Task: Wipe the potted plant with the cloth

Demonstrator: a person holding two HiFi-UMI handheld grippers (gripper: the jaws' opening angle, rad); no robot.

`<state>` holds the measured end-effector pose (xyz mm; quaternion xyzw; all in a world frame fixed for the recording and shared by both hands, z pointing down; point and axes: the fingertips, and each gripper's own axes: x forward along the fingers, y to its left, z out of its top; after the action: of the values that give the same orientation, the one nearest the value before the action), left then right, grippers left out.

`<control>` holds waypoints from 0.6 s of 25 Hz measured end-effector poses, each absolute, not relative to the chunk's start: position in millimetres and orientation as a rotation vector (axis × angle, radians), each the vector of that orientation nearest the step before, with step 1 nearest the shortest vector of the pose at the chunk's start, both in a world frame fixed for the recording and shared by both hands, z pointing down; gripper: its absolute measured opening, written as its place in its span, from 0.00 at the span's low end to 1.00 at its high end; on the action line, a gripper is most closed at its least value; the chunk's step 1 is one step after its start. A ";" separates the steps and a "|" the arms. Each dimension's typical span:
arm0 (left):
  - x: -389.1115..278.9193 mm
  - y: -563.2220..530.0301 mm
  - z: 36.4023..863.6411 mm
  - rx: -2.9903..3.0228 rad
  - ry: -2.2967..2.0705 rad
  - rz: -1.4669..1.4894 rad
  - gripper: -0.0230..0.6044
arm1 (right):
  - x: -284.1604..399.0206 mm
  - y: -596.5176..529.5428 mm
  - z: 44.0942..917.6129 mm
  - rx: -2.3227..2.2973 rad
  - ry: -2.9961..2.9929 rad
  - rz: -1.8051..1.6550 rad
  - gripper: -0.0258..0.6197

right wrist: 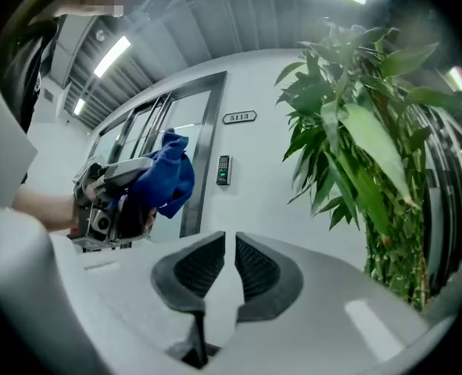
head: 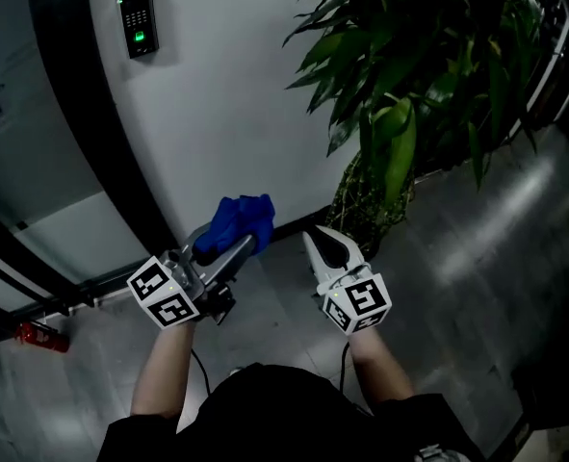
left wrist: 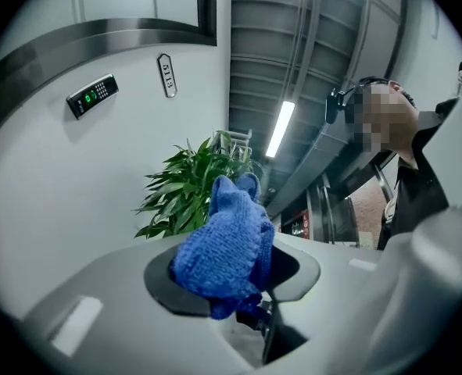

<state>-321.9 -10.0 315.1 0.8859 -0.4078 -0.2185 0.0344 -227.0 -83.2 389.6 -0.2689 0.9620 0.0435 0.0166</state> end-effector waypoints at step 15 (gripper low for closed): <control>-347.4 -91.4 310.9 2.807 -0.975 -0.656 0.28 | -248.5 -166.7 400.8 -1.084 2.959 0.155 0.10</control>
<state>-347.4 -91.4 310.9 0.9214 -0.3199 -0.2152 0.0495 -248.5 -166.7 400.8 -0.3436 0.9378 0.0491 -0.0069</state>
